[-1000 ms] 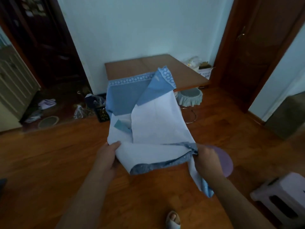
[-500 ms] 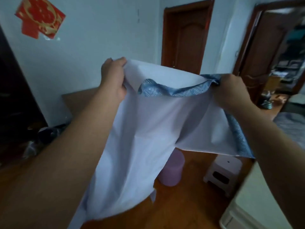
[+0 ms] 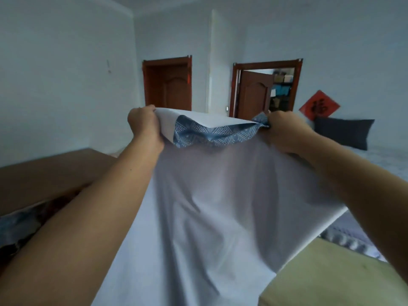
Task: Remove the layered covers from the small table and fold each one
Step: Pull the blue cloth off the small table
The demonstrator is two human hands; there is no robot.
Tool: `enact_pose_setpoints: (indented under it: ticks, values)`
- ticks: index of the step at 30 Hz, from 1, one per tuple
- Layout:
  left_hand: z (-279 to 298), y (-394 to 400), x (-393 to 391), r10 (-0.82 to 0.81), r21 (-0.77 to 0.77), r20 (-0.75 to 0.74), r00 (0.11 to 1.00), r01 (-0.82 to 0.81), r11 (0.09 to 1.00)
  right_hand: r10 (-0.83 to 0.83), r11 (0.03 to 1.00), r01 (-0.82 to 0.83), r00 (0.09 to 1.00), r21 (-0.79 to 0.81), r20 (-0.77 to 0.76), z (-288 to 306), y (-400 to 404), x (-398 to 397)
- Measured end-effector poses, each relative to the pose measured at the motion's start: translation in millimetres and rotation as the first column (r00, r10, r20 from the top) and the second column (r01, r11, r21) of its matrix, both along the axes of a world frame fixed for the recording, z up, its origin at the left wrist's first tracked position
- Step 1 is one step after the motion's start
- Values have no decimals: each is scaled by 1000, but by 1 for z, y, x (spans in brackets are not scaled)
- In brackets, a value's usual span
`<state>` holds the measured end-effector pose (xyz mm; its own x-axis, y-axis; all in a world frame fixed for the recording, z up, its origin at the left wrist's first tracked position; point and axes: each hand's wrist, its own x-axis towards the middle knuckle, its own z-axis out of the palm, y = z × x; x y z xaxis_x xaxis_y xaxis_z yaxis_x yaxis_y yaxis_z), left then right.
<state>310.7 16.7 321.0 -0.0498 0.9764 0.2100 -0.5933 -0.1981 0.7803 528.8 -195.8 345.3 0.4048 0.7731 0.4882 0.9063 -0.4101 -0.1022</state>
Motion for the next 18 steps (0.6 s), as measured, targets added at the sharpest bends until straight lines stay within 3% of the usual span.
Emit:
enact_pose_setpoints:
  ticks: [3,10,14,18]
  values:
    - [-9,-30,46,4,-33,15,1000,-4,999,-7,996,4,1000,-92,-26,1,-32,38]
    - [20,-59,125,-124,2,66,990,124,992,-20,1000,20,1000,7,5,13,-84,107]
    - [70,-65,172,-142,126,-15,990,142,982,-75,993,80,995,89,-59,36,-81,148]
    - [96,-36,236,-174,123,-127,977,189,974,-102,989,112,989,97,-107,36,-64,193]
